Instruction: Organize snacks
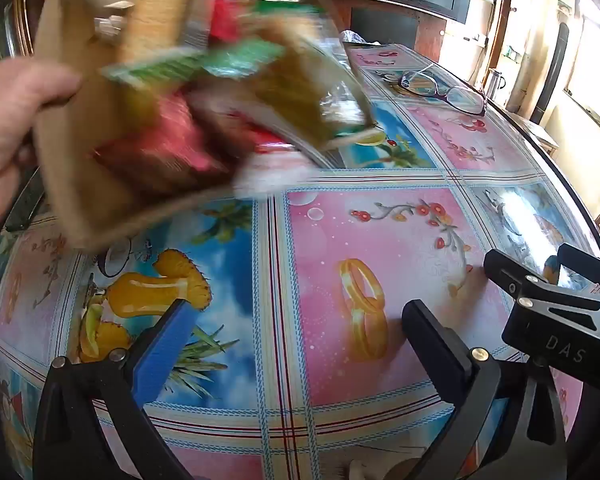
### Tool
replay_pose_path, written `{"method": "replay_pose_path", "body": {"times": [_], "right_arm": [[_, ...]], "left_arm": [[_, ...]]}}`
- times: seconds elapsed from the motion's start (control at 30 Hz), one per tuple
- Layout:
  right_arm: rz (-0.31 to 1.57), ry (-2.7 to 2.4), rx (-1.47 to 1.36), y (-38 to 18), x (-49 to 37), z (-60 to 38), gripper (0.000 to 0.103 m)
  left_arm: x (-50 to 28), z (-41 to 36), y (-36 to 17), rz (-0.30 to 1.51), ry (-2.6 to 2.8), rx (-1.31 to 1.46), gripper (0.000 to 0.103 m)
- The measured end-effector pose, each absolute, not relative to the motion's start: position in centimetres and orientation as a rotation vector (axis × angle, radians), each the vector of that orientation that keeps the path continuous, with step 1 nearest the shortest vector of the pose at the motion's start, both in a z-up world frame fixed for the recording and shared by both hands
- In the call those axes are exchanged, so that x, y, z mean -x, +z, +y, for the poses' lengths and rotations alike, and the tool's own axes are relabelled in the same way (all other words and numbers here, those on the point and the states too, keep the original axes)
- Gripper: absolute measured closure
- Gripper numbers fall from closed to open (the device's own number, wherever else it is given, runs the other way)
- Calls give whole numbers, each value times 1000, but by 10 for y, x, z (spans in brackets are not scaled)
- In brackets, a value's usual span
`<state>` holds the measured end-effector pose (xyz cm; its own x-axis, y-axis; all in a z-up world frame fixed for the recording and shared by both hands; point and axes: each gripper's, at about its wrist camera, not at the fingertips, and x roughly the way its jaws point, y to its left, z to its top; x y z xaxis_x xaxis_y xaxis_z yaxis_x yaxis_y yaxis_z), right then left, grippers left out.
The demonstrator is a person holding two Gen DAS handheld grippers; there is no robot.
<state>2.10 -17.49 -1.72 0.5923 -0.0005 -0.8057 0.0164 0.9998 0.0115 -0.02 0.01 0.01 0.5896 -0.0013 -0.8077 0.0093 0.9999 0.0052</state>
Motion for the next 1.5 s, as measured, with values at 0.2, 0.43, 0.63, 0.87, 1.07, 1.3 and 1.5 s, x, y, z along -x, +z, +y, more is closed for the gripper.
{"method": "replay_pose_path", "body": {"times": [0.2, 0.43, 0.63, 0.87, 1.07, 1.3, 1.5], "right_arm": [[932, -10, -18, -17, -21, -175, 1], [933, -10, -20, -18, -22, -176, 1], [932, -11, -19, -18, -23, -177, 1], [931, -11, -18, -17, -21, -175, 1], [931, -11, -18, -17, -21, -175, 1], [931, -11, -18, -17, -22, -175, 1], [931, -11, -18, -17, -22, -175, 1]], "left_arm": [[0, 0, 0, 942, -6, -10, 0], [-4, 8, 3, 943, -6, -10, 0], [-1, 4, 1, 941, -6, -10, 0], [0, 2, -1, 940, -6, -10, 0], [0, 0, -2, 941, -5, -11, 0], [0, -1, -3, 941, -5, -11, 0], [-1, -2, -2, 942, -5, -11, 0]]}}
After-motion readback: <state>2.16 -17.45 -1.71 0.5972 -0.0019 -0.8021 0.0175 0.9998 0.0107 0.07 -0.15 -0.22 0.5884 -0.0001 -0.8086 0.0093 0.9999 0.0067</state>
